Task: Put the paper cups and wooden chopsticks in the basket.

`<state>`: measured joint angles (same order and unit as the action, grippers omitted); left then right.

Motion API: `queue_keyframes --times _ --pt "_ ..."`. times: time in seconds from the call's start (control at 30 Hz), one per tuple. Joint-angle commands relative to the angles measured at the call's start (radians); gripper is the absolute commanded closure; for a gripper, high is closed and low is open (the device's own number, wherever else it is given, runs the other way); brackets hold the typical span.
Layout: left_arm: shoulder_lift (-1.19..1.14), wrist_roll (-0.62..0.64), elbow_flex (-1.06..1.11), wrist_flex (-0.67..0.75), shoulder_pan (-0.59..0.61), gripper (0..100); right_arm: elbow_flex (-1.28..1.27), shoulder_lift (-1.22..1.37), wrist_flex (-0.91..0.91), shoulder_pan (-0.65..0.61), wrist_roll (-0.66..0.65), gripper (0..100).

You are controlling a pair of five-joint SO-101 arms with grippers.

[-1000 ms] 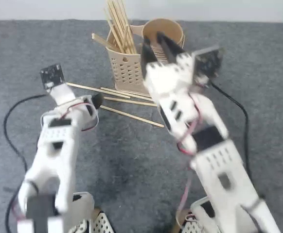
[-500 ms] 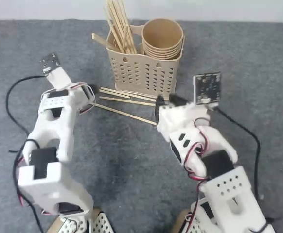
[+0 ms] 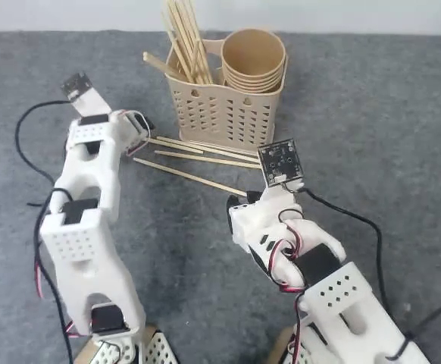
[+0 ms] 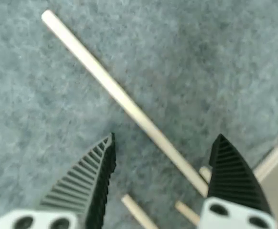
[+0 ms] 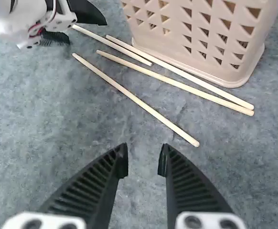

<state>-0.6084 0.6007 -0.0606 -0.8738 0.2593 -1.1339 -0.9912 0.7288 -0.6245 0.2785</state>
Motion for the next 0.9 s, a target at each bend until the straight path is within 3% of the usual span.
queue_keyframes --times 0.0,0.17,0.37,0.87 --pt "-0.118 0.051 -0.285 -0.147 0.011 70 0.009 -0.033 0.012 -0.01 -0.017 88.3" --pt "-0.273 0.101 -0.541 -0.333 0.031 73 0.009 -0.035 0.012 -0.01 -0.017 88.3" --pt "-0.43 0.103 -0.809 -0.502 0.037 100 0.009 -0.035 0.012 -0.01 -0.021 88.3" --pt "-0.606 0.098 -1.262 -0.792 0.052 99 0.009 -0.035 0.007 -0.008 -0.021 88.3"
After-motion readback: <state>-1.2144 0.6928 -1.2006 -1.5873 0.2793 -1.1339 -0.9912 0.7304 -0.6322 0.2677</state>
